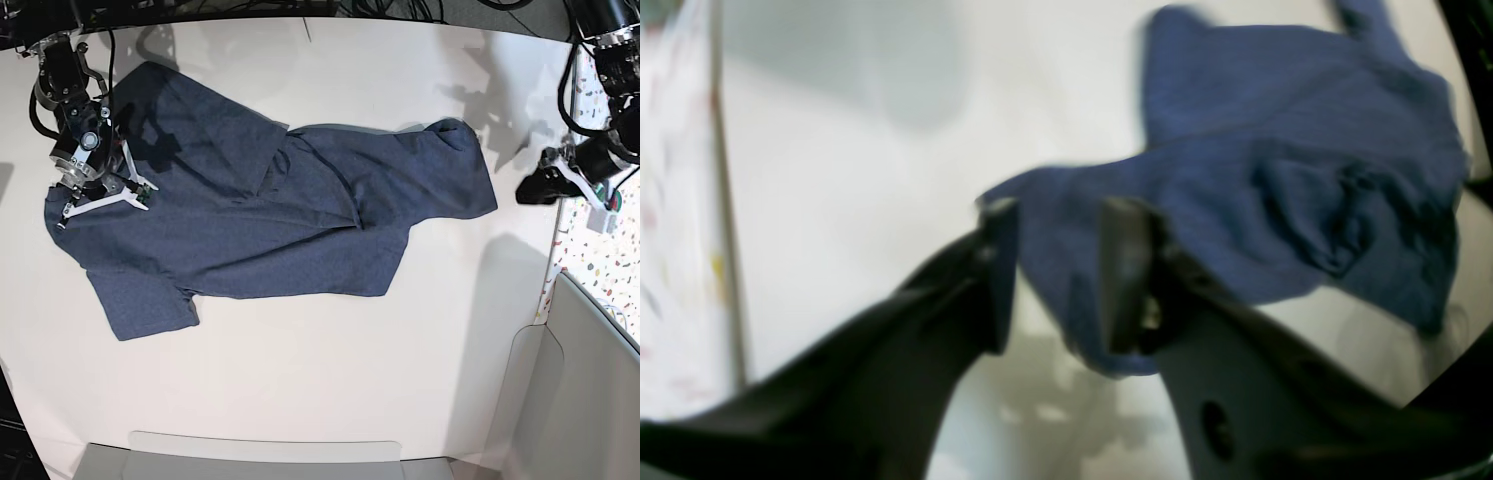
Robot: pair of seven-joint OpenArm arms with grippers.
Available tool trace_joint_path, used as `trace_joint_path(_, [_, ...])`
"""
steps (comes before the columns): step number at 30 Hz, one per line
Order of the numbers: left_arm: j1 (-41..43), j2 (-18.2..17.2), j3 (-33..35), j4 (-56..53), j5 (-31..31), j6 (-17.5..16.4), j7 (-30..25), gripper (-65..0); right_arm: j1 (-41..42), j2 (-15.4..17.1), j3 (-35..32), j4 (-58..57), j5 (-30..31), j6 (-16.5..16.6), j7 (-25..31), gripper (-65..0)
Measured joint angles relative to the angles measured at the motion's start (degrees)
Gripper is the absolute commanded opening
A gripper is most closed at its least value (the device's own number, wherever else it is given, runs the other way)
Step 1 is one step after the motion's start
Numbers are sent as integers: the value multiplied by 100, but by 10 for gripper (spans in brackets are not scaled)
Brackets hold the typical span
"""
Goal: Layout the t-shirt on the table in an organized manner, then fold the t-shirt properly
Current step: 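Regrasp the sleeve end with the left gripper while right holds the shirt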
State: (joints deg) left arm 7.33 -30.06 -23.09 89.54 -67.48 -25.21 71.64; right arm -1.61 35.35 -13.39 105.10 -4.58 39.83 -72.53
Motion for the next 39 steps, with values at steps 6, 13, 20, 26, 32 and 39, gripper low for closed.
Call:
trace_joint_path(6, [-595,407,-4,-1296,31,-2,-9,-428,-15,15,0,4,-9,2,-24,-650])
trace_joint_path(13, [-743,699,-4,-1556,96,9,114,-429,-13,20,-4,4,-22,2,-26,-650])
trace_joint_path(20, [-761,804,-4,-1532,83,11,79,-429,-46,20,-4,4,-24,2,-24,-650])
trace_joint_path(26, [-778,903,-4,-1537,70,7,52,-429,-175,20,-4,4,-24,2,160,-650])
trace_joint_path(32, [-802,938,236,-1766,87,11,-37,-429,-205,20,-4,4,-22,2,162,-650])
trace_joint_path(39, [-800,885,203,-1814,85,13,-240,-430,-203,17,-4,4,-22,2,164,-650])
